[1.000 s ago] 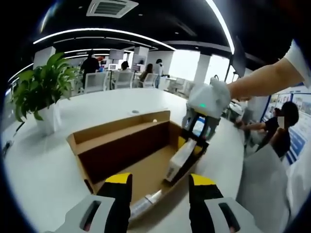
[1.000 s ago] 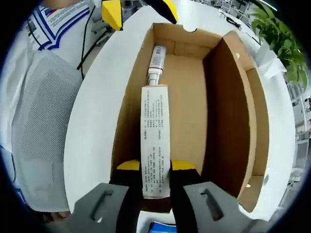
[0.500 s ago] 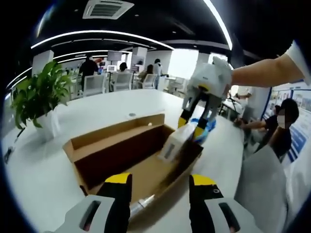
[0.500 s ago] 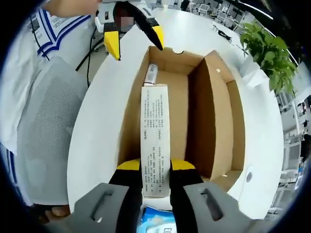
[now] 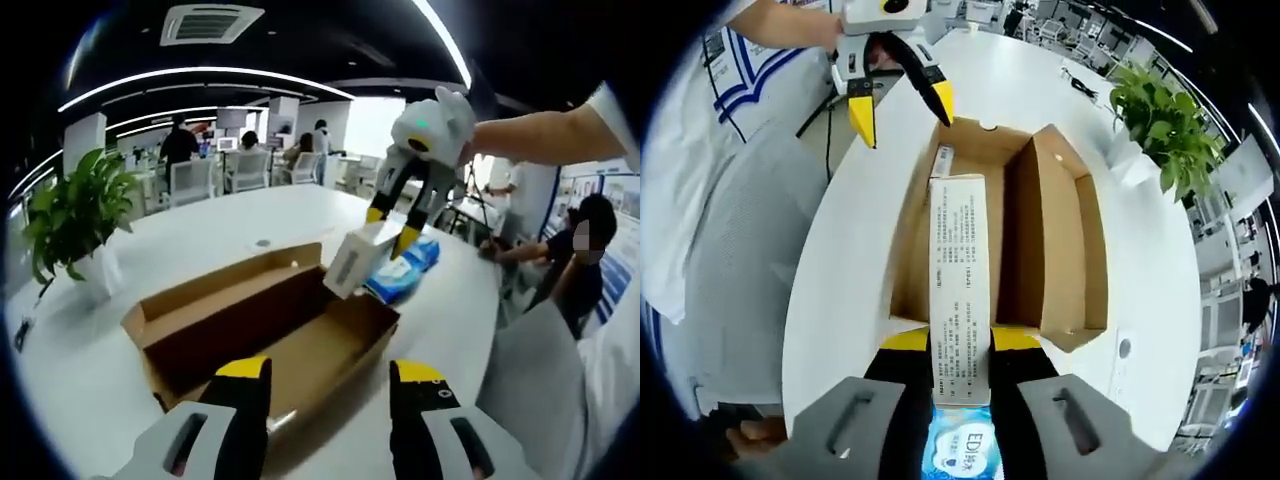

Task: Operate the shoe box by opening the lid, removing the specified soft item, and placing it in the target area until the item is outside and the box remains undamaged.

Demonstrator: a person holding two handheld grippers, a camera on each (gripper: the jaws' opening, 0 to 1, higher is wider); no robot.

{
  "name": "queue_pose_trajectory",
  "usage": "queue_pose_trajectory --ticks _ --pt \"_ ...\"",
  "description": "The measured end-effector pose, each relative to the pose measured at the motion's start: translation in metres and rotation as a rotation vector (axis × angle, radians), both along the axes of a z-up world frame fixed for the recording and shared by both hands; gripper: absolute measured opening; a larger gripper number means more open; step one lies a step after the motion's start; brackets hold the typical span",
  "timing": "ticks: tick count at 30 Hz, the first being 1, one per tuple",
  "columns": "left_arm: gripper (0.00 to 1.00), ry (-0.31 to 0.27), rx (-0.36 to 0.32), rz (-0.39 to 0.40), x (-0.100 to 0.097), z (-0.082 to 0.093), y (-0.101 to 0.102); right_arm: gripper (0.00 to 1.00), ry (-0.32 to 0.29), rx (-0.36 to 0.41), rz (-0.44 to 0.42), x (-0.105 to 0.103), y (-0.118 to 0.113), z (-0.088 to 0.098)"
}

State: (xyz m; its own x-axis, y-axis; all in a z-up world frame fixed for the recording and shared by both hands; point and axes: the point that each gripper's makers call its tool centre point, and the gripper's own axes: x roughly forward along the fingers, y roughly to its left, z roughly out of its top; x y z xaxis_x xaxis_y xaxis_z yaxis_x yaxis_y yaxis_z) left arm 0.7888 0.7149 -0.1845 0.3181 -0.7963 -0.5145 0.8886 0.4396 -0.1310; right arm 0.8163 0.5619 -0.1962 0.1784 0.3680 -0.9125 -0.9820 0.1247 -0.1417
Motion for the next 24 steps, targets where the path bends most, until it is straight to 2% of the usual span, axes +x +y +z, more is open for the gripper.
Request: queue_pose_trajectory --ticks 3,11,16,24 --pt "0.48 -0.003 0.004 -0.008 -0.005 0.001 -0.010 0.17 0.000 -0.006 -0.003 -0.005 -0.013 0.005" --pt "0.48 -0.011 0.013 -0.030 -0.018 0.003 -0.040 0.17 0.000 -0.026 -0.032 -0.018 -0.072 0.022" --pt "0.48 -0.007 0.019 -0.040 -0.024 0.002 -0.063 0.17 -0.005 -0.046 -0.054 -0.025 -0.110 0.024" --pt "0.48 -0.002 0.032 -0.028 -0.028 0.005 -0.095 0.18 -0.014 -0.045 -0.085 -0.020 -0.168 0.023"
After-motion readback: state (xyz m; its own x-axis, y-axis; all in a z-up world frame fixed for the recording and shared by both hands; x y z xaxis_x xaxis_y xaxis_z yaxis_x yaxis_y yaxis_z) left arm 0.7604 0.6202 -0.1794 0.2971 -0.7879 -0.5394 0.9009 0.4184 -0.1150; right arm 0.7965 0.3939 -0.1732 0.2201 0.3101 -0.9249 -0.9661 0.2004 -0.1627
